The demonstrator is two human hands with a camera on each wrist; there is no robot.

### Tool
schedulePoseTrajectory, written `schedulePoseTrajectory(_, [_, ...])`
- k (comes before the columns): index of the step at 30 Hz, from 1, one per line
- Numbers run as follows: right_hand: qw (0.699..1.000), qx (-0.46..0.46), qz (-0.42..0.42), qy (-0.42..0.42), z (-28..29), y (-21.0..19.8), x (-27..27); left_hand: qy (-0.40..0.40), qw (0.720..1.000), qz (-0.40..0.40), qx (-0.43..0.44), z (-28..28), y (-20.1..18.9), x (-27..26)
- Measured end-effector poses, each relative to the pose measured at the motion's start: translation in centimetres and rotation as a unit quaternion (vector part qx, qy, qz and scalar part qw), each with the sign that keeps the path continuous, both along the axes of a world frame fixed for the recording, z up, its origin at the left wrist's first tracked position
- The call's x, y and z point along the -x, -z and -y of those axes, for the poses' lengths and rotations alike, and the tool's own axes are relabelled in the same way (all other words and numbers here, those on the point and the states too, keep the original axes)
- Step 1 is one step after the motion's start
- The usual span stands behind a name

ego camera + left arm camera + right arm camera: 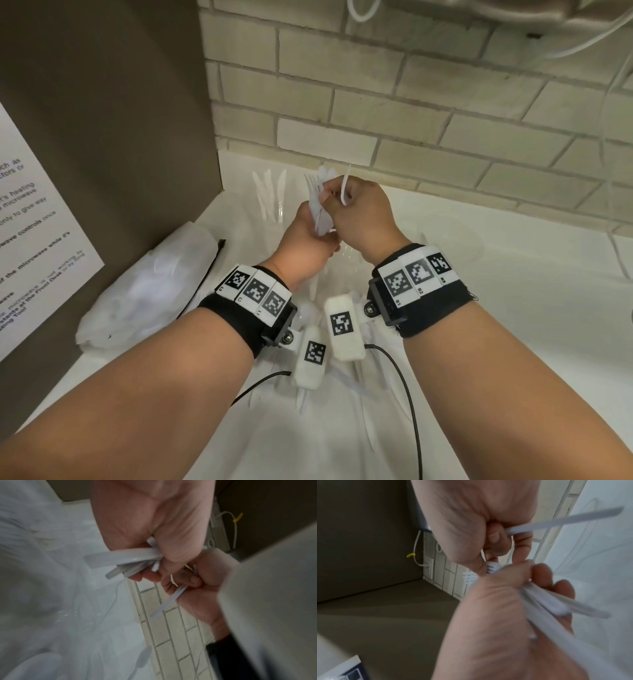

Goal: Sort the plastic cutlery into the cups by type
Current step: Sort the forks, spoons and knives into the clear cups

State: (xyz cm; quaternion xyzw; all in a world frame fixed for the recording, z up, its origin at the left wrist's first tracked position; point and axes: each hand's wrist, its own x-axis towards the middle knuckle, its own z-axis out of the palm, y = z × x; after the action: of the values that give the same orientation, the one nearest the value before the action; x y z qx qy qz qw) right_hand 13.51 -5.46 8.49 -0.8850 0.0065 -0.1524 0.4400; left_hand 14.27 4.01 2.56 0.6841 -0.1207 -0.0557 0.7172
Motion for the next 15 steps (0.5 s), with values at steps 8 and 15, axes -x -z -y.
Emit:
schedulePoseTrajectory(8, [0.999,-0.040,0.012,-0.009,0.6,1.1,0.1,0.133,0.934,-0.148,0.297,-1.0,-0.6,0.2])
schedulePoseTrajectory(15, [0.998,-0.054,-0.005,-0.037,1.4,2.0,0.6,0.103,0.935,-0.197,0.276,-0.9,-0.2,-0.6])
